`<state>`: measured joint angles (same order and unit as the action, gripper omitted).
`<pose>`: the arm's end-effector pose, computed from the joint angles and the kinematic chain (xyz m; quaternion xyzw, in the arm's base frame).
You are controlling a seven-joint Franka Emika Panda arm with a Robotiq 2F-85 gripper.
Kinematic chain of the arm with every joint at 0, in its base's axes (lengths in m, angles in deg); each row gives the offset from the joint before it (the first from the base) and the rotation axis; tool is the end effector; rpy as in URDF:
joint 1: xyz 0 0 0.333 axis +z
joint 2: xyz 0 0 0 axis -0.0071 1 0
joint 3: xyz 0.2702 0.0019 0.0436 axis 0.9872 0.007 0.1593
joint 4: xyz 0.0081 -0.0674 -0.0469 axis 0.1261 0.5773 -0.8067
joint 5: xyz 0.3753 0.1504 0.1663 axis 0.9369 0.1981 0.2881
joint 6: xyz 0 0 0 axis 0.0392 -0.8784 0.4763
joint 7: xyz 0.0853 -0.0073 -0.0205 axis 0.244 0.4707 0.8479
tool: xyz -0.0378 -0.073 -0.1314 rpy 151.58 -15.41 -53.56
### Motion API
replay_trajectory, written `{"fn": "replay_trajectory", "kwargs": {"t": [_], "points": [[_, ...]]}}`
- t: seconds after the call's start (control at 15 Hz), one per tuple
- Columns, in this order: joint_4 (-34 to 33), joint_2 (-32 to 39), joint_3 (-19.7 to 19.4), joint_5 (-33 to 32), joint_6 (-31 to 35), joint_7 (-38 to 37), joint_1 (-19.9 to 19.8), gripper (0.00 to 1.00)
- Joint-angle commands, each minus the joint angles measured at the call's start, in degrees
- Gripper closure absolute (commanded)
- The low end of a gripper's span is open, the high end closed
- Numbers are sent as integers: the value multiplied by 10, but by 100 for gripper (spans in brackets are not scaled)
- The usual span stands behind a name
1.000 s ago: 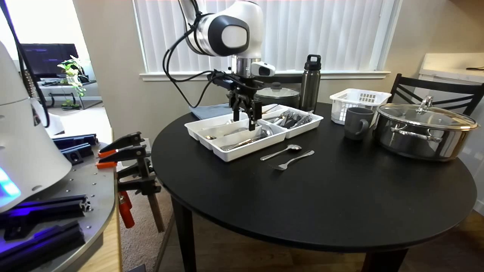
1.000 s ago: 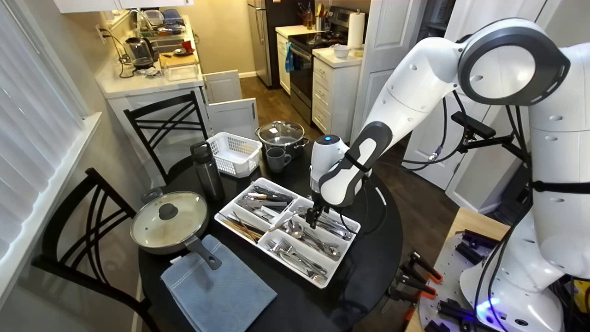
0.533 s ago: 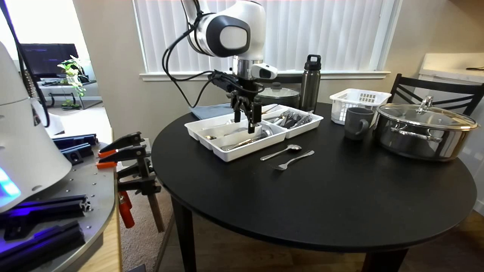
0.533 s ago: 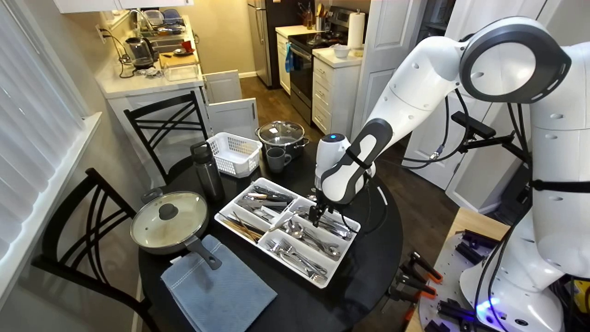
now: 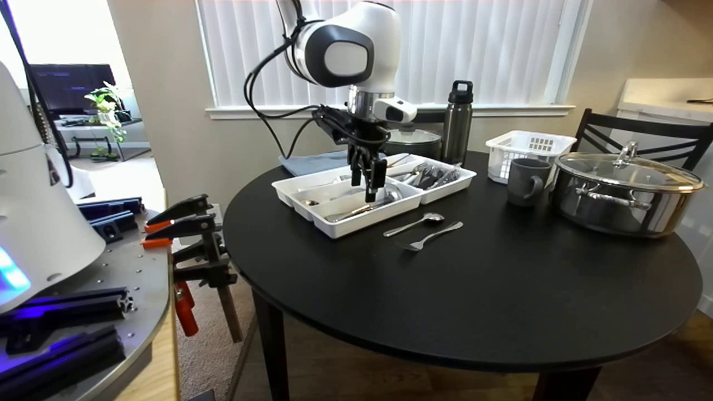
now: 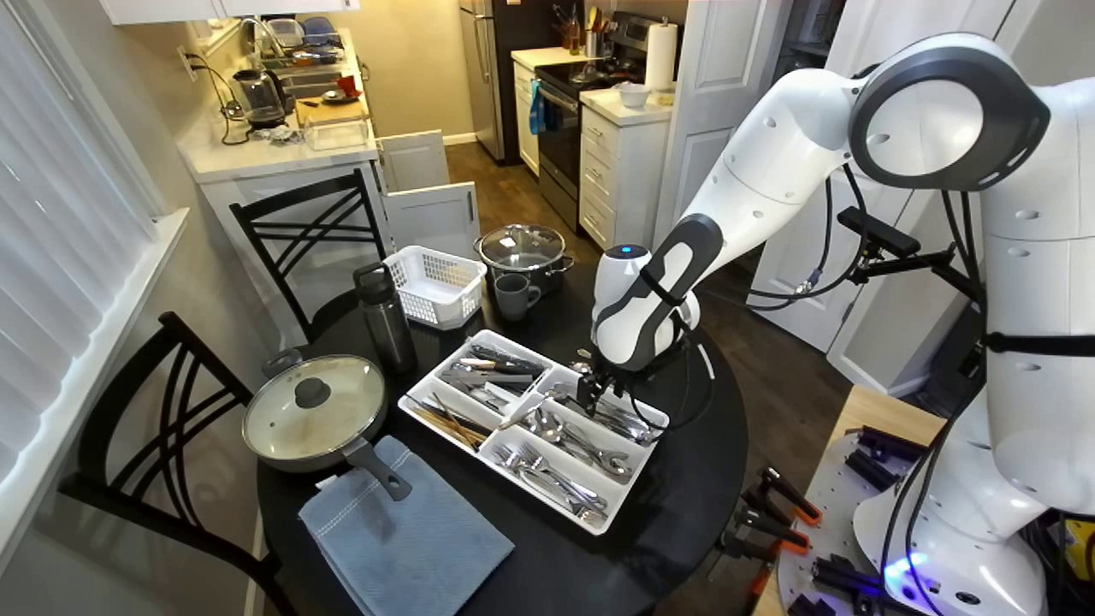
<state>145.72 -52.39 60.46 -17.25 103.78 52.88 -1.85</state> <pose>0.5064 0.0419 0.0008 -0.9951 0.0817 0.0156 0.0534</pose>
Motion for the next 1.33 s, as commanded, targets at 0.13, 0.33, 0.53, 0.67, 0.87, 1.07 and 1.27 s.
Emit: {"fn": "replay_trajectory", "kwargs": {"t": [0.13, 0.33, 0.53, 0.67, 0.87, 1.07, 1.27], "points": [[-4, 4, -7, 19, -14, -18, -3, 56], [-24, 26, -21, 3, -31, -25, 11, 77], [-66, 65, -21, -10, -87, -15, 19, 54], [-91, 85, -30, -21, -122, -24, 33, 38], [-118, 103, -48, -38, -155, -33, 47, 70], [-131, 108, -53, -41, -174, -33, 50, 73], [-124, 97, -58, -48, -174, -34, 50, 94]]}}
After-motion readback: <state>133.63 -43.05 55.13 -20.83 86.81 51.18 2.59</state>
